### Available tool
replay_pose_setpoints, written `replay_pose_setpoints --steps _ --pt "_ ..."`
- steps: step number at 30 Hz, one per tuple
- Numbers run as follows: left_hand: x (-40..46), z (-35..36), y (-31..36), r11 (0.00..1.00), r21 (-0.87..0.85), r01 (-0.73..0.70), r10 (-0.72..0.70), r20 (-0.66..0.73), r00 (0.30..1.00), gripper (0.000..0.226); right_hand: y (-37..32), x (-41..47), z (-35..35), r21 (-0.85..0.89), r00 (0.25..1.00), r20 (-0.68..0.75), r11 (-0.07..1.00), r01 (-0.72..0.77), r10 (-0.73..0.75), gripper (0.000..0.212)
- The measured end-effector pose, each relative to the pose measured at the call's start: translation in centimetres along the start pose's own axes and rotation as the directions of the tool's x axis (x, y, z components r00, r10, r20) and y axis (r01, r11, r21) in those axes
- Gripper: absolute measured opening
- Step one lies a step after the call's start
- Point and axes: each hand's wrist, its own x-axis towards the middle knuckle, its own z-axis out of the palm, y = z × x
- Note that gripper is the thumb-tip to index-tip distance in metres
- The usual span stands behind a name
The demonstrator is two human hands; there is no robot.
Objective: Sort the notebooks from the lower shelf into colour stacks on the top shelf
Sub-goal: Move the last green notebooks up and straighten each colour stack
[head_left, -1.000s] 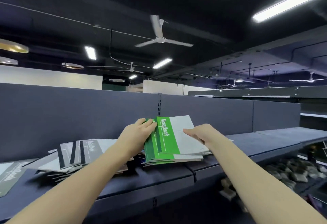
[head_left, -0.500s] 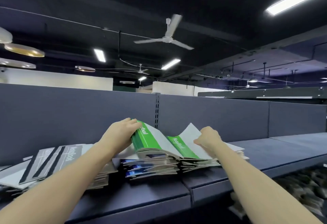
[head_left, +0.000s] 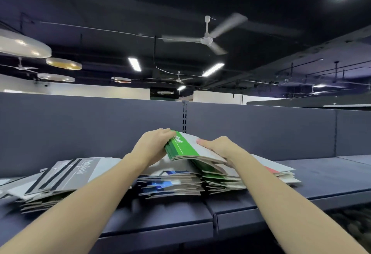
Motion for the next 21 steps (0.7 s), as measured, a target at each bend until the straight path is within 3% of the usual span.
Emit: replay_pose_setpoints --steps 4,7,9,12,16,18,21 --pt "-0.3 0.0 0.3 0.999 0.035 -0.034 0.033 0.011 0.999 0.031 0.5 0.6 -1.3 -0.031 0.997 -0.075 1.0 -0.008 0.006 0.068" --pt "-0.5 0.1 0.1 0.998 0.018 -0.052 0.053 -0.021 0.998 0.027 1.1 1.0 -1.8 0.027 0.999 -0.042 0.999 0.03 -0.029 0.038" --pt "-0.5 0.2 0.2 0.997 0.024 -0.075 0.075 -0.006 0.997 0.027 1.4 1.3 -2.0 -0.079 0.998 -0.027 0.996 0.047 -0.049 0.047" --pt "-0.9 0.4 0.0 0.994 0.055 -0.089 0.09 -0.015 0.996 0.026 2.2 1.7 -3.0 -0.313 0.982 -0.169 0.949 0.027 -0.084 0.04" --pt "-1.2 0.1 -0.9 0.997 0.068 -0.044 0.045 -0.024 0.999 0.031 3.8 1.6 -4.0 -0.609 0.976 -0.204 0.791 -0.063 -0.08 0.04" --pt "-1.3 -0.1 -1.3 0.996 0.079 -0.035 0.037 -0.019 0.999 0.03 4.3 1.7 -3.8 -0.654 0.978 -0.195 0.753 -0.078 -0.068 0.041" --pt "-1.7 -0.6 -1.9 0.996 0.079 -0.027 0.031 -0.046 0.998 0.034 4.9 1.9 -3.5 -0.613 0.974 -0.212 0.786 -0.073 -0.075 0.043"
